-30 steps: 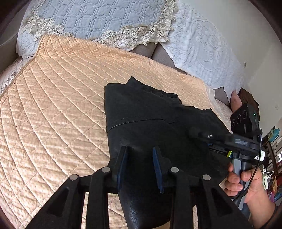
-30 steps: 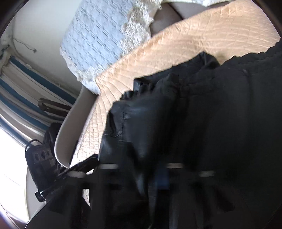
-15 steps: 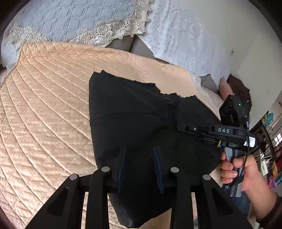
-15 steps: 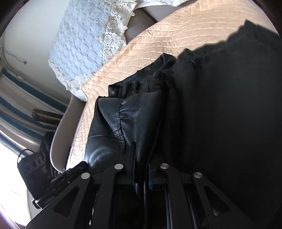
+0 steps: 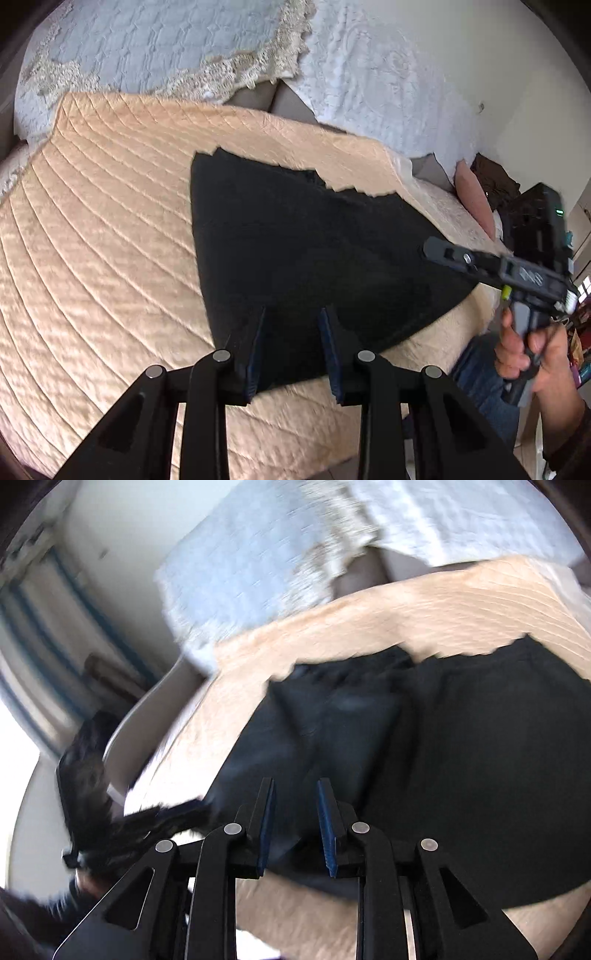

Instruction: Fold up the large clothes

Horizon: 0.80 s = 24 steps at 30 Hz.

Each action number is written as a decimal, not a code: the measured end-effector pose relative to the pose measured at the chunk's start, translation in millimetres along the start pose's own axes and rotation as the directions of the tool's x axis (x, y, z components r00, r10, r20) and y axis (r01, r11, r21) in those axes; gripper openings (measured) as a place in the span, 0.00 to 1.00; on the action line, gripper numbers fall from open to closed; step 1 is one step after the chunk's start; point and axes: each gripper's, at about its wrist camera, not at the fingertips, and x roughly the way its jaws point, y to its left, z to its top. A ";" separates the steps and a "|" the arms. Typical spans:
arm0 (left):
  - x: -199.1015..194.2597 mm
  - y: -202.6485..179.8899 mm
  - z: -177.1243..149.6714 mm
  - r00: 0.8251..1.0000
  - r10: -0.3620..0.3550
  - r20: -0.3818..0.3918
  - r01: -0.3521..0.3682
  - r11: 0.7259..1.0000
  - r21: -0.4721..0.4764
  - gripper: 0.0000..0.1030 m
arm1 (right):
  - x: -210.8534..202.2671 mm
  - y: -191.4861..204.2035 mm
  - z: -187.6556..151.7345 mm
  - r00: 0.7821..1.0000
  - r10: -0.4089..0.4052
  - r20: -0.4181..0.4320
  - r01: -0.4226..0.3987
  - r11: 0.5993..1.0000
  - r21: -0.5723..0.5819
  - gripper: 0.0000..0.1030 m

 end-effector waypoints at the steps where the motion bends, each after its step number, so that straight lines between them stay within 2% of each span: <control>1: 3.7 -2.5 -3.5 1.000 0.009 -0.006 -0.009 1.000 0.008 0.30 | 9.0 4.4 -8.0 0.999 -0.008 -0.038 0.007 1.000 -0.028 0.23; 3: 12.2 -5.8 -9.2 1.000 0.023 -0.018 -0.023 1.000 0.015 0.30 | 29.5 -6.1 -22.8 0.991 -0.090 -0.097 0.085 0.995 -0.051 0.23; 4: 14.3 -6.0 -11.0 1.000 0.023 -0.014 -0.023 1.000 0.011 0.30 | 35.0 -11.5 -25.6 0.989 -0.097 -0.107 0.093 0.995 -0.046 0.23; 6: 16.7 -6.4 -11.8 1.000 0.027 -0.009 -0.026 1.000 0.008 0.30 | 37.1 -20.4 -27.5 0.993 -0.085 -0.079 0.083 0.996 -0.029 0.23; 12: 10.7 -7.2 -8.8 1.000 0.028 -0.010 -0.027 1.000 0.009 0.31 | 26.5 -8.3 -19.1 0.988 -0.136 -0.073 0.133 0.990 -0.049 0.23; 16: -2.1 -2.1 0.2 0.999 0.033 0.033 -0.032 0.999 -0.007 0.31 | 13.1 -4.3 -17.2 0.993 -0.119 -0.008 0.118 0.991 -0.068 0.25; 19: 12.7 8.4 2.0 0.998 0.055 0.010 -0.055 0.998 -0.014 0.31 | 36.9 -21.3 -26.4 0.983 -0.169 -0.075 0.164 0.984 -0.061 0.28; 21: 21.0 11.4 -3.4 0.999 0.053 0.007 -0.052 0.998 -0.019 0.31 | 36.6 -27.4 -28.7 0.987 -0.150 -0.056 0.148 0.988 -0.037 0.28; 24: 21.2 2.5 -6.7 0.996 0.092 0.021 -0.093 0.995 0.039 0.31 | 36.7 -25.7 -28.0 0.984 -0.166 -0.057 0.163 0.985 -0.053 0.28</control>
